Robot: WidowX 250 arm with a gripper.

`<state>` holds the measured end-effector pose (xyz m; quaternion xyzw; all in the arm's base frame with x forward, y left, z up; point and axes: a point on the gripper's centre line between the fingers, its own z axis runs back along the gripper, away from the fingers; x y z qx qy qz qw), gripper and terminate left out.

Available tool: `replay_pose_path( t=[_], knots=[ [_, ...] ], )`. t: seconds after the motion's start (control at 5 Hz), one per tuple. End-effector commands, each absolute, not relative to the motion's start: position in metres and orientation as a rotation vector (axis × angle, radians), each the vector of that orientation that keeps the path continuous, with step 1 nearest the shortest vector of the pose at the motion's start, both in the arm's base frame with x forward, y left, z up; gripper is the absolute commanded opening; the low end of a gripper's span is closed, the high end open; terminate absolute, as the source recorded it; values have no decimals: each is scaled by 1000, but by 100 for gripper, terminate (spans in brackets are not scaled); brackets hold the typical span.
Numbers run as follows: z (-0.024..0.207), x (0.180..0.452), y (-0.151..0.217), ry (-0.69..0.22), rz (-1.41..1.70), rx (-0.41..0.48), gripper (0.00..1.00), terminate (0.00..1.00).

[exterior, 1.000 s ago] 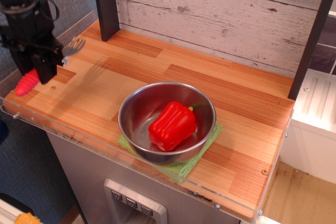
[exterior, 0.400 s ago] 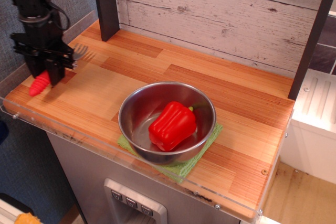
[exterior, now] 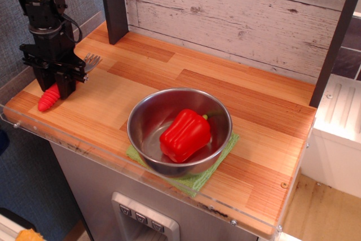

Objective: Place the red fork at the front left corner of the table

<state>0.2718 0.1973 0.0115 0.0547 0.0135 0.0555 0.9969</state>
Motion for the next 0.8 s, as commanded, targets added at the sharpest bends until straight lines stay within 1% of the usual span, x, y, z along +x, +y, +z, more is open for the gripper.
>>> replay_pose_path(
  t=[0.0, 0.2, 0.4, 0.6],
  knots=[
    [51, 269, 203, -58, 109, 138, 100, 0],
    [81, 262, 196, -138, 114, 124, 100, 0],
    [104, 260, 174, -149, 76, 56, 100, 0],
    [104, 263, 155, -138, 18, 15, 100, 0]
  ],
)
